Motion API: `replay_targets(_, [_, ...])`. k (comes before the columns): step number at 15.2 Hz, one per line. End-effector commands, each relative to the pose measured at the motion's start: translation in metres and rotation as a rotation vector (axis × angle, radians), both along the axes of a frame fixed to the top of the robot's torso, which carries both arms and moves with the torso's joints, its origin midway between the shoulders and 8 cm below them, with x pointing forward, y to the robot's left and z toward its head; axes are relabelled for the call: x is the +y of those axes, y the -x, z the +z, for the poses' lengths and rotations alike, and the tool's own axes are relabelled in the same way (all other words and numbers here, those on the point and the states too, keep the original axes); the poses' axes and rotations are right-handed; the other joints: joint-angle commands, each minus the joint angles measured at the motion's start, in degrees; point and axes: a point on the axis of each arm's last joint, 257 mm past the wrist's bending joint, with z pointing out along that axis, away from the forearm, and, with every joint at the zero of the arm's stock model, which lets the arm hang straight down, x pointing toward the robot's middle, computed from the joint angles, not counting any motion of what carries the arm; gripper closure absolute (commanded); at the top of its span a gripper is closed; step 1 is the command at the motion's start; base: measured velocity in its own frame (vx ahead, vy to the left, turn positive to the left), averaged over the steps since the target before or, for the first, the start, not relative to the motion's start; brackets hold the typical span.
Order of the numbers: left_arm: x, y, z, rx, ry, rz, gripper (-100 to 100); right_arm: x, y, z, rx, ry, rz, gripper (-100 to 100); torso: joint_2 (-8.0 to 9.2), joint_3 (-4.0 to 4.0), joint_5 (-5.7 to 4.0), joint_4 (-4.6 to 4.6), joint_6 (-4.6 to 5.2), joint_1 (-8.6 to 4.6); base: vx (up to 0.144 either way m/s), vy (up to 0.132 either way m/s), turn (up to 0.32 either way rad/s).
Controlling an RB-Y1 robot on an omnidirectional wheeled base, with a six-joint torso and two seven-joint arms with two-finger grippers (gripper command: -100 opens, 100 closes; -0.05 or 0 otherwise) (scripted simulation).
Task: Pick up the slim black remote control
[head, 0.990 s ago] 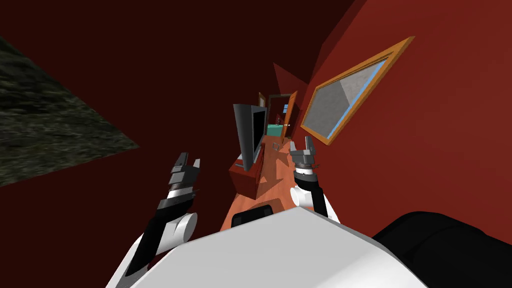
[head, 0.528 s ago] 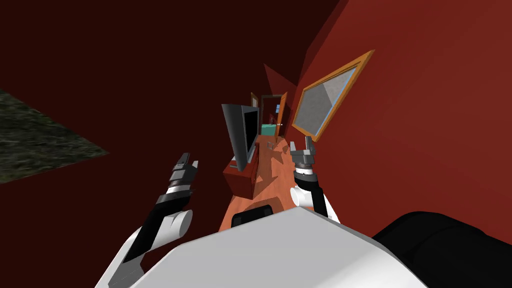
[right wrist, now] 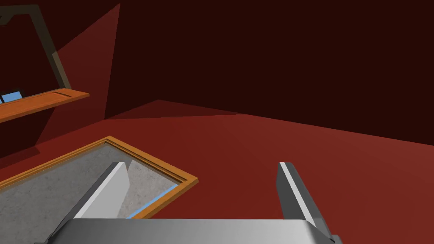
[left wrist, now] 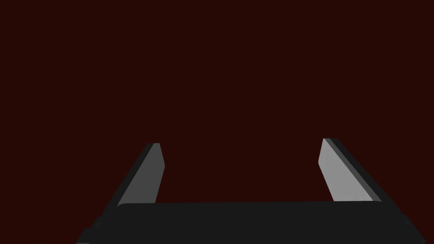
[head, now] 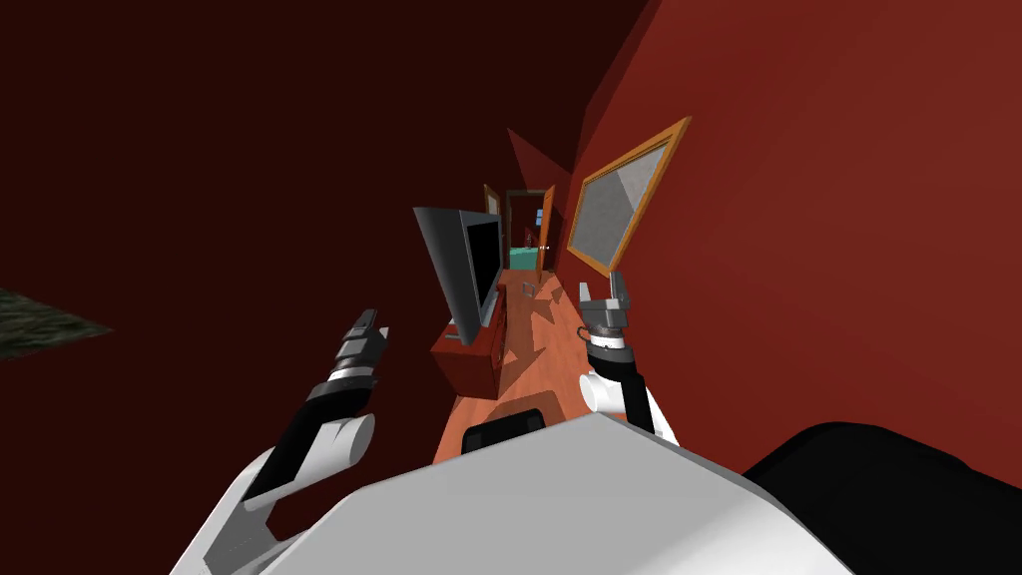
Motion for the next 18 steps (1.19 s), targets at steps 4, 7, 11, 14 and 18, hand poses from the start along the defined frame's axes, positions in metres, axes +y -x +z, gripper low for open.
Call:
replay_targets(4, [0.022,-0.006,-0.019,0.083,-0.001,0.047,-100,0.000,0.000,0.000,0.000,0.000,0.000,0,-0.01,-0.01,0.00,0.00,0.04,-0.01,-0.005,-0.018,-0.143])
replay_targets(7, [0.041,-0.009,-0.034,0.143,-0.001,0.087,-100,0.000,0.000,0.000,0.000,0.000,0.000,0,-0.02,-0.01,0.00,-0.01,0.04,-0.01,-0.002,-0.022,-0.209])
replay_targets(11, [0.079,-0.009,-0.055,0.230,0.002,0.164,-100,0.000,0.000,0.000,0.000,0.000,0.000,0,-0.05,-0.03,0.00,-0.01,0.00,0.00,0.005,-0.023,-0.210])
replay_targets(14, [0.082,-0.009,-0.065,0.269,0.012,0.172,-100,0.000,0.000,0.000,0.000,0.000,0.000,0,-0.05,-0.03,0.00,-0.01,0.00,0.01,0.006,-0.016,-0.123])
replay_targets(18, [0.121,-0.002,-0.091,0.366,0.031,0.252,-100,0.000,0.000,0.000,0.000,0.000,0.000,0,-0.07,-0.04,0.01,-0.02,0.00,0.02,0.013,-0.020,-0.215])
